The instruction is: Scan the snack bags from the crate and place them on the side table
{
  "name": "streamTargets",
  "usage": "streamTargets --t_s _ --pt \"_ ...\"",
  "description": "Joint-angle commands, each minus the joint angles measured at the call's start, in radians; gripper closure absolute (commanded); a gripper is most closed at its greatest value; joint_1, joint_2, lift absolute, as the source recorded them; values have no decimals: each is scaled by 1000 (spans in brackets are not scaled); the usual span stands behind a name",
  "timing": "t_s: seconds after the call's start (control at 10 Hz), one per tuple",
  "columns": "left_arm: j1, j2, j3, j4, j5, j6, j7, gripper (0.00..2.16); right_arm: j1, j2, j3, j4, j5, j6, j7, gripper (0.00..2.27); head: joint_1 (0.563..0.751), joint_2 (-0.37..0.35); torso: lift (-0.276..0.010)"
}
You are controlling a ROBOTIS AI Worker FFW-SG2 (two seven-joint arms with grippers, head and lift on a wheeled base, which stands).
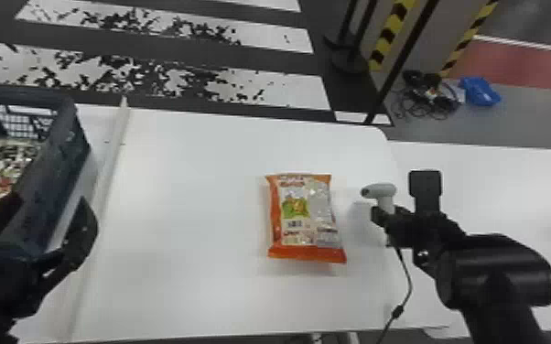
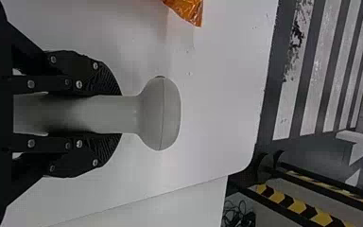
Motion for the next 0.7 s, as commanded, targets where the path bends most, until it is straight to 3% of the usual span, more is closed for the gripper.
streamTargets --t_s 0.0,0.2,0.3,0.5,0.6 --pt "-1 0 0 1 0 0 0 36 -11 -1 8 38 1 -19 0 2250 695 -212 -81" --pt "-1 0 0 2 0 0 0 36 -15 -1 19 62 1 -40 0 2148 695 -212 -81" --pt "-1 0 0 2 0 0 0 36 -15 1 19 65 -2 -43 -5 1882 695 -211 -81" --pt "-1 0 0 2 0 0 0 36 -10 2 19 68 -5 -62 -14 863 695 -209 -81" --pt "-1 0 0 2 0 0 0 36 -8 2 19 68 -10 -62 -14 559 695 -209 -81"
